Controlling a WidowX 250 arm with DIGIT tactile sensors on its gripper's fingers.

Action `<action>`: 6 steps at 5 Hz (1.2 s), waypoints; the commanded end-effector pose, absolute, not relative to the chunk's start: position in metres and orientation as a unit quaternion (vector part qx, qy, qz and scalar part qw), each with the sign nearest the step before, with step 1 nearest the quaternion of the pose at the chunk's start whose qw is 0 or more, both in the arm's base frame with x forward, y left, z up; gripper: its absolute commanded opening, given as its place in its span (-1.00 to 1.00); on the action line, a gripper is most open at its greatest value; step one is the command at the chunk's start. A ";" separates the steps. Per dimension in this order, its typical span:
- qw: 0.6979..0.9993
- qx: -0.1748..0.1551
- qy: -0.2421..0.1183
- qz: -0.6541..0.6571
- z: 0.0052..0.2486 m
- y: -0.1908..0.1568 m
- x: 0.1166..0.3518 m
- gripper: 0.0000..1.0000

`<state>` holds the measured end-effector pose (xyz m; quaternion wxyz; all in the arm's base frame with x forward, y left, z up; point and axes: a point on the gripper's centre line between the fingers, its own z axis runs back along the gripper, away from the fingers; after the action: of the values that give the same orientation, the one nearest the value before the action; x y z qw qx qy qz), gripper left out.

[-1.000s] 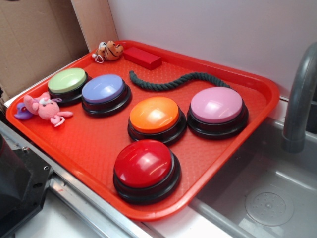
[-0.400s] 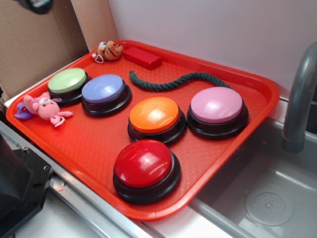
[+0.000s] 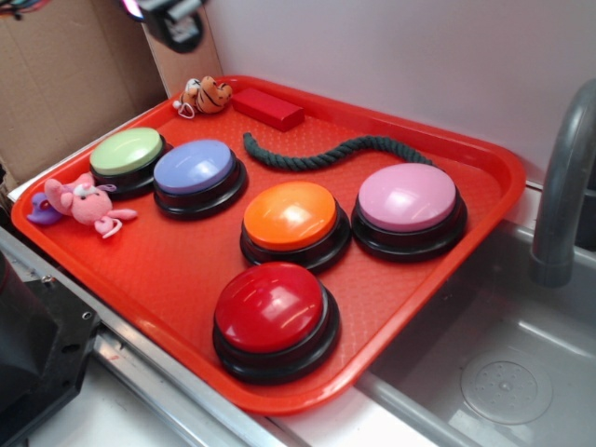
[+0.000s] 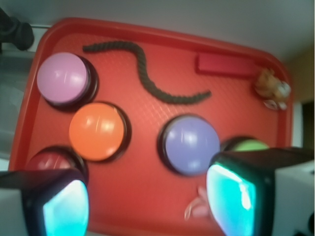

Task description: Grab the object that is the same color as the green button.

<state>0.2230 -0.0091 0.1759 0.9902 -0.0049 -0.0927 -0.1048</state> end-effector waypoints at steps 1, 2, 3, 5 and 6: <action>0.987 -0.007 -0.095 -0.132 0.140 -0.013 0.274 1.00; 0.986 -0.002 -0.089 -0.144 0.119 -0.014 0.292 1.00; 0.982 -0.006 -0.083 -0.169 0.095 -0.014 0.308 1.00; 0.982 -0.004 -0.062 -0.176 0.057 -0.010 0.317 1.00; 0.983 -0.015 -0.054 -0.177 0.043 -0.009 0.322 1.00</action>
<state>0.3103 -0.0101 0.0289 0.9834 -0.0205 -0.0251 -0.1787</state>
